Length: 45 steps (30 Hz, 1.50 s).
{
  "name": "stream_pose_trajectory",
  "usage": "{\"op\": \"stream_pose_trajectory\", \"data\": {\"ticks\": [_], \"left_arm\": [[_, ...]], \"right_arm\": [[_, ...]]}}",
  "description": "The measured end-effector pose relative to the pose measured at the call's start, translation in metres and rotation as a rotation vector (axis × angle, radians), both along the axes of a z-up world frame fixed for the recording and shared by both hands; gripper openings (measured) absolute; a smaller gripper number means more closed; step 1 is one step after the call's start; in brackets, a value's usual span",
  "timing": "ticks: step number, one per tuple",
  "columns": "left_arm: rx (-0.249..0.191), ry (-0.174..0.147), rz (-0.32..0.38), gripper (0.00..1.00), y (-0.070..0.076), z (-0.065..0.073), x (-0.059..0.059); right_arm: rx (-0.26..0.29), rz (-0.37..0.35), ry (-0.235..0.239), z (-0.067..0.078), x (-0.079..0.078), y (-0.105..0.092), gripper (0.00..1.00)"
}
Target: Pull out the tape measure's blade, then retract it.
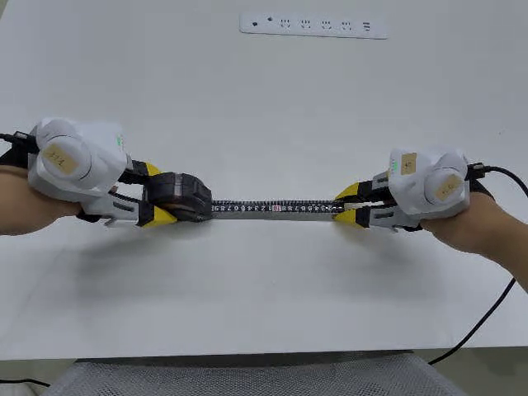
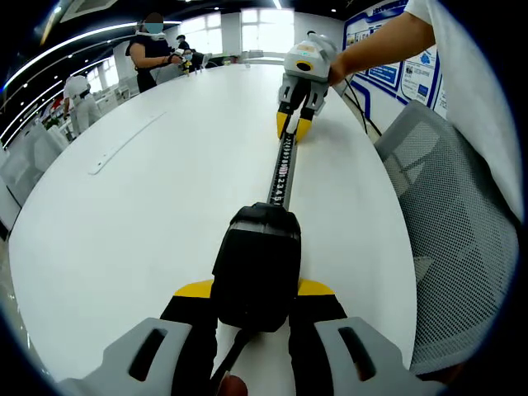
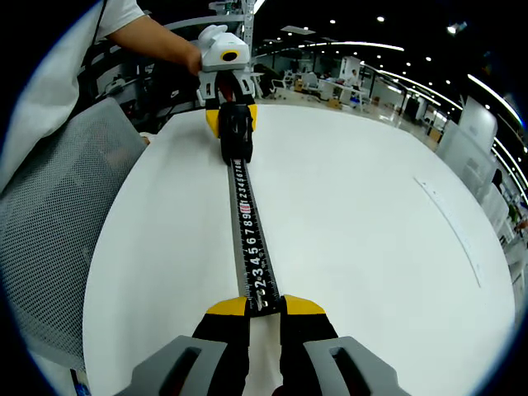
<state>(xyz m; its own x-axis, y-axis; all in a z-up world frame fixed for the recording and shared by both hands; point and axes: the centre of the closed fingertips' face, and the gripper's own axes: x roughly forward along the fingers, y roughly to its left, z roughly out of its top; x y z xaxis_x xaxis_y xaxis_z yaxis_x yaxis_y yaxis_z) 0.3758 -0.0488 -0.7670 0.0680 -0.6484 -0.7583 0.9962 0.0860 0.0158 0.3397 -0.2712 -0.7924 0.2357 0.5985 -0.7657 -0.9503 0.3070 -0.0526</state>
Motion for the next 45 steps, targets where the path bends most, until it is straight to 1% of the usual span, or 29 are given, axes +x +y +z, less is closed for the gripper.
{"op": "stream_pose_trajectory", "data": {"ticks": [3, 10, 24, 29, 32, 37, 40, 41, 42, 45], "left_arm": [[0.0, 0.0, 0.001, 0.28, 0.0, 0.0, 0.0], [0.003, 0.001, 0.003, 0.28, 0.0, 0.0, 0.0], [0.003, 0.0, 0.005, 0.28, 0.0, 0.001, -0.001], [0.003, -0.001, 0.004, 0.28, 0.001, 0.001, -0.001], [0.002, -0.001, 0.006, 0.28, 0.001, 0.001, -0.001], [0.005, -0.005, 0.008, 0.28, 0.0, 0.001, 0.0], [0.015, -0.001, 0.018, 0.29, 0.0, 0.001, 0.0], [0.023, -0.002, 0.02, 0.29, -0.001, 0.001, -0.001], [0.027, -0.013, 0.011, 0.29, -0.001, 0.001, -0.001], [0.014, -0.003, 0.032, 0.29, 0.0, 0.001, 0.0]], "right_arm": [[-0.008, -0.002, -0.004, 0.001, 0.0, -0.006, 0.09], [-0.025, -0.009, -0.002, -0.002, -0.001, -0.017, 0.1], [-0.057, -0.028, 0.008, 0.002, -0.006, -0.042, 0.1], [-0.077, -0.024, 0.006, 0.003, -0.007, -0.047, 0.1], [-0.079, -0.025, 0.012, 0.004, -0.009, -0.05, 0.1], [-0.082, -0.025, 0.01, 0.004, -0.009, -0.05, 0.11], [-0.072, -0.035, 0.017, 0.003, -0.01, -0.05, 0.12], [-0.074, -0.036, 0.016, 0.004, -0.01, -0.049, 0.12], [-0.078, -0.031, 0.014, 0.004, -0.01, -0.049, 0.12], [-0.079, -0.032, 0.022, 0.004, -0.009, -0.049, 0.13]]}}
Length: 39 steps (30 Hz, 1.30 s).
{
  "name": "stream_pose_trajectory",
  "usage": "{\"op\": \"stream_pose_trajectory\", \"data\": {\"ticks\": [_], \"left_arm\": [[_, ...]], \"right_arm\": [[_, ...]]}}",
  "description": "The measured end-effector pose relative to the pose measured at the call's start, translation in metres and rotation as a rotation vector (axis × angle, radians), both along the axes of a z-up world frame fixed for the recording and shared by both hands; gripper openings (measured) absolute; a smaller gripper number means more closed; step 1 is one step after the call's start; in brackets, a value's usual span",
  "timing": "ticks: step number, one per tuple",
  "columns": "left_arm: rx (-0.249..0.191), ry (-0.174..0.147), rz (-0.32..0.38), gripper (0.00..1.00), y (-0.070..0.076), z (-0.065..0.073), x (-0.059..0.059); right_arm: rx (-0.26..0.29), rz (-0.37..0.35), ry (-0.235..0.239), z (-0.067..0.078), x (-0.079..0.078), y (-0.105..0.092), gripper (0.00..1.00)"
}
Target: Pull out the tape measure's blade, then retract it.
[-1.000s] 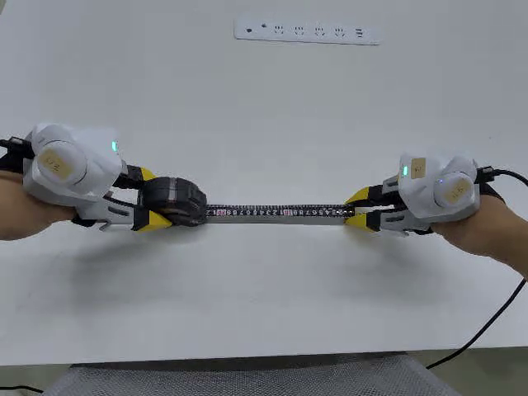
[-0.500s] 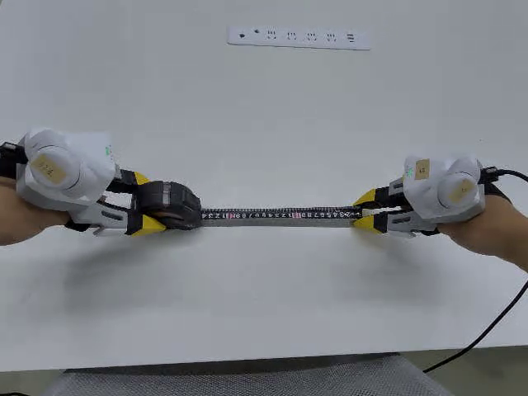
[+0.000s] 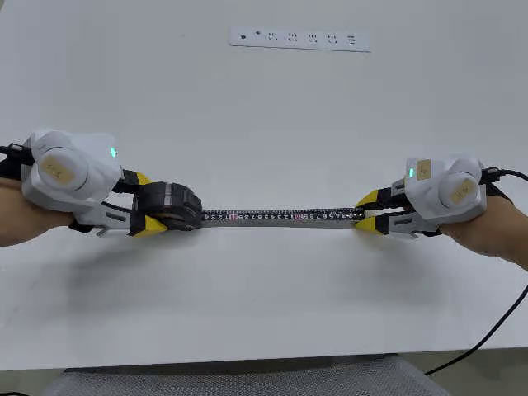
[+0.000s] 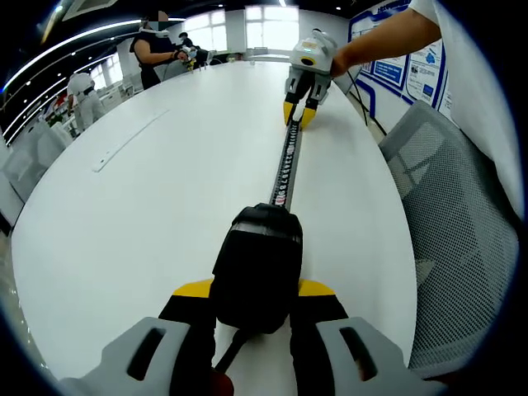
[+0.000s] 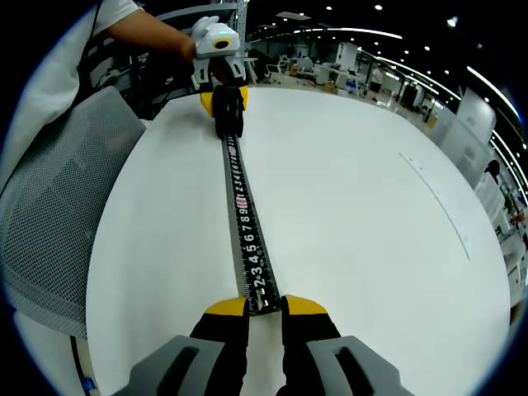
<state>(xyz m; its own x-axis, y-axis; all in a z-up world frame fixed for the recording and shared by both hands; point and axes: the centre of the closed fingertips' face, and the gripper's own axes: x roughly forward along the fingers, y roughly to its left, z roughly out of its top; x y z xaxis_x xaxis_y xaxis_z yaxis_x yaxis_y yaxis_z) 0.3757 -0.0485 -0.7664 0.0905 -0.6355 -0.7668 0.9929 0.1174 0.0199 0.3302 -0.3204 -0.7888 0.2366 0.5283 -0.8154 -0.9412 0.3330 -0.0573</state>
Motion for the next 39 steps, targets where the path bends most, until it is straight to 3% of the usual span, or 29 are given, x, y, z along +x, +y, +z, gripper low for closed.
{"op": "stream_pose_trajectory", "data": {"ticks": [12, 15, 16, 18, 19, 20, 27, 31, 37, 39], "left_arm": [[-0.014, 0.008, 0.028, 0.31, -0.001, 0.0, 0.001], [-0.019, 0.024, 0.042, 0.33, -0.001, 0.001, -0.001], [-0.026, 0.035, 0.043, 0.36, -0.001, 0.002, -0.002], [-0.01, 0.022, 0.04, 0.41, 0.002, 0.0, -0.002], [-0.005, 0.016, 0.037, 0.41, 0.003, -0.001, -0.001], [-0.004, 0.018, 0.041, 0.42, 0.004, 0.0, -0.002], [-0.02, 0.017, 0.055, 0.43, 0.004, 0.005, -0.002], [-0.045, 0.021, 0.082, 0.43, 0.003, 0.009, -0.001], [-0.074, 0.019, 0.145, 0.48, 0.007, 0.013, -0.005], [-0.114, 0.043, 0.199, 0.51, 0.006, 0.016, -0.008]], "right_arm": [[0.009, -0.054, 0.027, -0.001, 0.001, -0.001, 0.15], [0.02, -0.082, 0.051, -0.001, -0.001, -0.001, 0.19], [0.013, -0.075, 0.036, 0.0, 0.0, -0.001, 0.19], [0.035, -0.103, 0.054, 0.002, -0.001, 0.0, 0.25], [0.03, -0.098, 0.034, 0.003, 0.001, 0.001, 0.27], [0.033, -0.086, 0.013, 0.006, 0.003, 0.002, 0.26], [0.036, -0.097, 0.027, 0.006, 0.002, 0.006, 0.27], [0.04, -0.121, 0.024, 0.006, 0.001, 0.004, 0.3], [0.092, -0.191, 0.043, 0.011, -0.002, 0.007, 0.39], [0.097, -0.214, 0.038, 0.012, -0.001, 0.006, 0.45]]}}
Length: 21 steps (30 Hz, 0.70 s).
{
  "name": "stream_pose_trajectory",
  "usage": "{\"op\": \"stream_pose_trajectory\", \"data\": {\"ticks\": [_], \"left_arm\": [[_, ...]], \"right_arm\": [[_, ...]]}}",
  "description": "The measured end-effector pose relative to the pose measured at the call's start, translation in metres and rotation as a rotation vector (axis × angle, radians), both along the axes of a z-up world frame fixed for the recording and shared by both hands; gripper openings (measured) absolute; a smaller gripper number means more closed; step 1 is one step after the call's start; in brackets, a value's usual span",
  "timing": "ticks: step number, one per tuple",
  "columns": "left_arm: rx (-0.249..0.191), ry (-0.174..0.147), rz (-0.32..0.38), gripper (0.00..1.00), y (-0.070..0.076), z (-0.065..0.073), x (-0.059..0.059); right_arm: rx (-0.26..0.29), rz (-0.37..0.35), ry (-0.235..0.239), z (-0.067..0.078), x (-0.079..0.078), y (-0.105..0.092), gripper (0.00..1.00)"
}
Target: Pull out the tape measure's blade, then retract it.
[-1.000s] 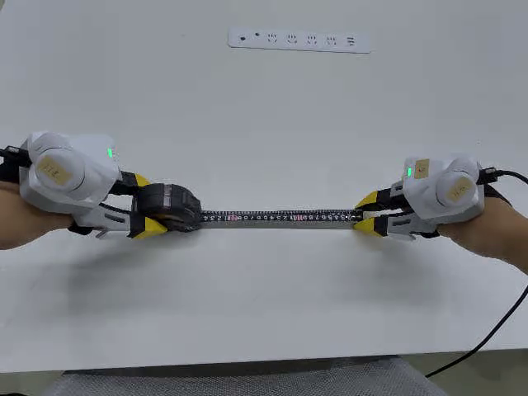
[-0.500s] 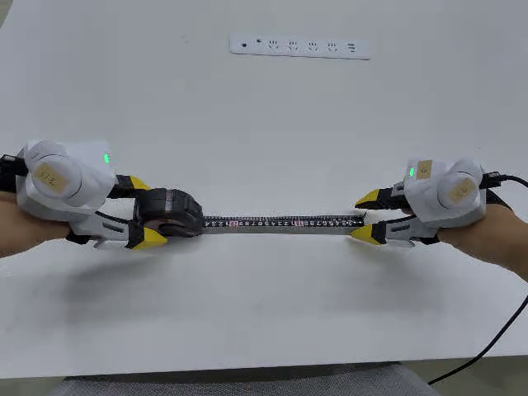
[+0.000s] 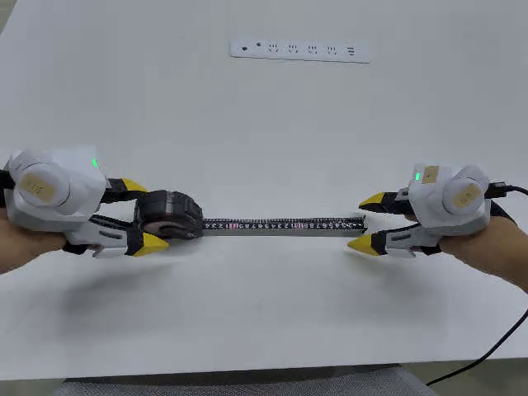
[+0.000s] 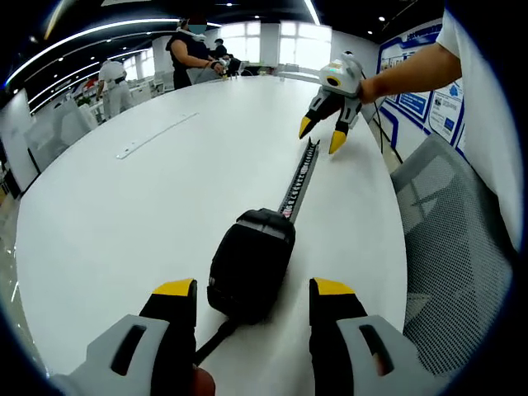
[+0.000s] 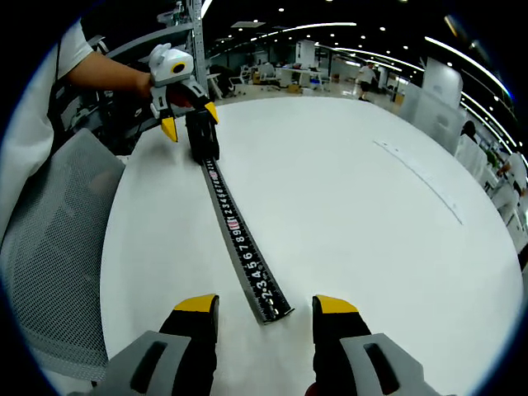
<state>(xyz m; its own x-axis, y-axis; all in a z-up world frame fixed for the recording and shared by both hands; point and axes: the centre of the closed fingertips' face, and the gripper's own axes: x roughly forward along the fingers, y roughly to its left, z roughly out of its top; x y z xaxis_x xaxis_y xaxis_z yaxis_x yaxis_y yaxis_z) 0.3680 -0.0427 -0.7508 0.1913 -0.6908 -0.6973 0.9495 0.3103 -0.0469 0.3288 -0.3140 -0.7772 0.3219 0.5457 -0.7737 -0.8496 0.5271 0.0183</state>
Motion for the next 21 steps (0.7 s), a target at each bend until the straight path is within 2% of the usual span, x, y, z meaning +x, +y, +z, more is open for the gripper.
{"op": "stream_pose_trajectory", "data": {"ticks": [3, 4, 6, 9, 10, 17, 21], "left_arm": [[-0.003, -0.007, 0.025, 0.54, 0.004, 0.001, -0.002], [-0.01, -0.023, 0.046, 0.55, 0.005, 0.002, -0.001], [-0.021, -0.011, 0.066, 0.57, 0.007, 0.003, -0.004], [-0.037, -0.012, 0.11, 0.6, 0.01, 0.004, -0.006], [-0.045, 0.001, 0.127, 0.62, 0.01, 0.005, -0.008], [-0.067, -0.005, 0.197, 0.66, 0.017, 0.007, -0.017], [-0.08, -0.007, 0.236, 0.69, 0.02, 0.008, -0.021]], "right_arm": [[0.022, -0.026, 0.0, 0.004, -0.001, 0.002, 0.52], [0.02, -0.032, -0.005, 0.005, -0.002, 0.003, 0.54], [0.04, -0.06, 0.007, 0.007, -0.003, 0.004, 0.59], [0.052, -0.083, -0.024, 0.014, -0.004, 0.009, 0.68], [0.064, -0.092, -0.024, 0.016, -0.004, 0.01, 0.69], [0.097, -0.152, -0.029, 0.019, -0.013, 0.016, 0.79], [0.095, -0.169, -0.044, 0.021, -0.016, 0.017, 0.84]]}}
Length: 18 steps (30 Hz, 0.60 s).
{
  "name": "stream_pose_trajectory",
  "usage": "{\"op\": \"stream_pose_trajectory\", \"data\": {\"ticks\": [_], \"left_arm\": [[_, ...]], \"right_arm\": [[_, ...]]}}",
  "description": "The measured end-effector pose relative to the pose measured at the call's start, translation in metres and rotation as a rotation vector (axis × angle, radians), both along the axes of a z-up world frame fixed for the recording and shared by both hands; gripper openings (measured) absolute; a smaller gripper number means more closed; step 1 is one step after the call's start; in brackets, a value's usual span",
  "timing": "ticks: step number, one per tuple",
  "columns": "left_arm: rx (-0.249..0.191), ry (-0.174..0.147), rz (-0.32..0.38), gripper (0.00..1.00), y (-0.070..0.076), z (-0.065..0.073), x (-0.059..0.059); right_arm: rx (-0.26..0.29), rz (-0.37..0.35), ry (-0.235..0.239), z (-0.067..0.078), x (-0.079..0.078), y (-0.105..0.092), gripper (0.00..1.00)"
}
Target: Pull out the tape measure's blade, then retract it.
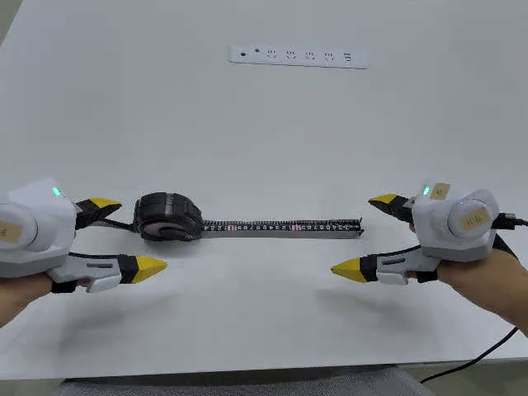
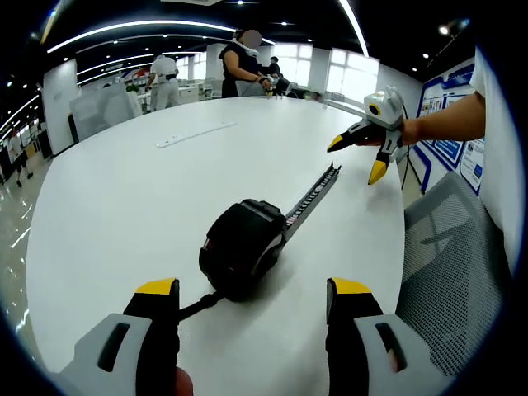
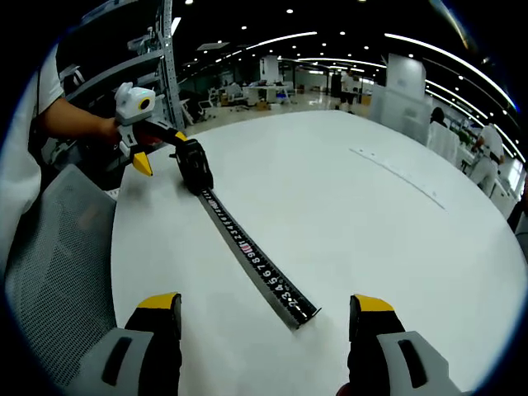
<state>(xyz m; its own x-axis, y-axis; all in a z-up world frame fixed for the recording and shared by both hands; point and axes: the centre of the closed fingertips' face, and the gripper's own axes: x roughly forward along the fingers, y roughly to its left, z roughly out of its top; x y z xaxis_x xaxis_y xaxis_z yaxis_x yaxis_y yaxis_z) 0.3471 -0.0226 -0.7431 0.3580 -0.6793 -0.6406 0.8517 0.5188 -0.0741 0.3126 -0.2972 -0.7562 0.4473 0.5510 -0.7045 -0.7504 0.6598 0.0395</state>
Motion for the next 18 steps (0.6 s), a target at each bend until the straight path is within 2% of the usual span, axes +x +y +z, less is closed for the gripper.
{"op": "stream_pose_trajectory", "data": {"ticks": [2, 4, 6, 13, 14, 16, 18], "left_arm": [[-0.01, -0.005, 0.028, 0.72, 0.002, 0.002, -0.001], [-0.014, 0.004, 0.034, 0.74, 0.004, 0.002, -0.005], [-0.02, 0.001, 0.051, 0.75, 0.007, 0.004, -0.007], [-0.037, -0.002, 0.093, 0.8, 0.014, 0.008, -0.015], [-0.032, -0.008, 0.099, 0.81, 0.016, 0.008, -0.016], [-0.037, -0.002, 0.109, 0.82, 0.018, 0.008, -0.019], [-0.044, -0.013, 0.124, 0.83, 0.022, 0.011, -0.021]], "right_arm": [[0.006, -0.016, -0.004, 0.001, -0.002, 0.0, 0.87], [0.007, -0.033, -0.012, 0.002, -0.002, -0.002, 0.89], [0.031, -0.051, -0.011, 0.004, -0.004, -0.001, 0.9], [0.038, -0.091, -0.026, 0.006, -0.012, -0.004, 0.99], [0.042, -0.096, -0.03, 0.007, -0.013, -0.004, 0.99], [0.038, -0.105, -0.035, 0.008, -0.016, -0.005, 0.99], [0.039, -0.11, -0.038, 0.009, -0.02, -0.006, 0.99]]}}
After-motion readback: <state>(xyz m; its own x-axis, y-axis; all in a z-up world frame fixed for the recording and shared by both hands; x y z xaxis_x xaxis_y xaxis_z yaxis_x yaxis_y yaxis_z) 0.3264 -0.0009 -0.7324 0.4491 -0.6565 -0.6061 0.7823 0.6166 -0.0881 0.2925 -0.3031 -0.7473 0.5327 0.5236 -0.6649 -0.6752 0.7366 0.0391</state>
